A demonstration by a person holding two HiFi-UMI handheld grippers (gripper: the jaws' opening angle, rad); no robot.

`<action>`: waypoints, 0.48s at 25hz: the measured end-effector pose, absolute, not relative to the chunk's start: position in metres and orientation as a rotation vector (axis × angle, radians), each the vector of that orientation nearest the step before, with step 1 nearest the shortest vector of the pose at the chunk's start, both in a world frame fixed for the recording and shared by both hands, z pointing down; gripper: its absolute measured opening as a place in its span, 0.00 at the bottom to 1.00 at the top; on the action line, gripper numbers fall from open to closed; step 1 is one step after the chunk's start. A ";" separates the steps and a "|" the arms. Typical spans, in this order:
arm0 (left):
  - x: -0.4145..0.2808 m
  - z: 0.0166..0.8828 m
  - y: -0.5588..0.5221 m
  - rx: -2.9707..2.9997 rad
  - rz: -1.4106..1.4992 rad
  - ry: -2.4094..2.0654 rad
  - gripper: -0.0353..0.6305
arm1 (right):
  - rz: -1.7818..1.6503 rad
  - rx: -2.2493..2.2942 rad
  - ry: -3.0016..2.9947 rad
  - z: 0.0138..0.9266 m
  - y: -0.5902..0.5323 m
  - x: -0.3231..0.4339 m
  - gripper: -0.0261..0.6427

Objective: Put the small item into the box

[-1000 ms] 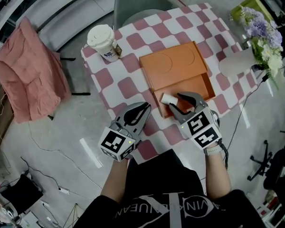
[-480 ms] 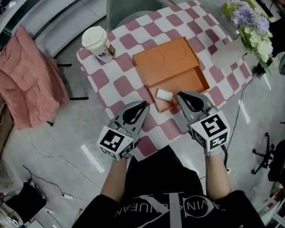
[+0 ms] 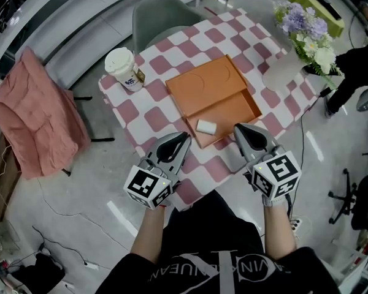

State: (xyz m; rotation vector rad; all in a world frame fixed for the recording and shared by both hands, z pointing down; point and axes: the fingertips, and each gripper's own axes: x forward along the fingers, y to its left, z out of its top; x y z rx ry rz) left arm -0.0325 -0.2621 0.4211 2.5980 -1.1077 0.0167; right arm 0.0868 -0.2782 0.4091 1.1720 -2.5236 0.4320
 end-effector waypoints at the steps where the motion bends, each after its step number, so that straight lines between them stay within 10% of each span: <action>1: -0.032 0.418 -0.262 2.603 0.013 -1.106 0.10 | 0.432 1.183 -2.533 0.406 -0.277 0.089 0.05; 12: -0.027 0.395 -0.262 2.650 -0.031 -1.101 0.10 | 0.395 1.275 -2.607 0.380 -0.271 0.098 0.05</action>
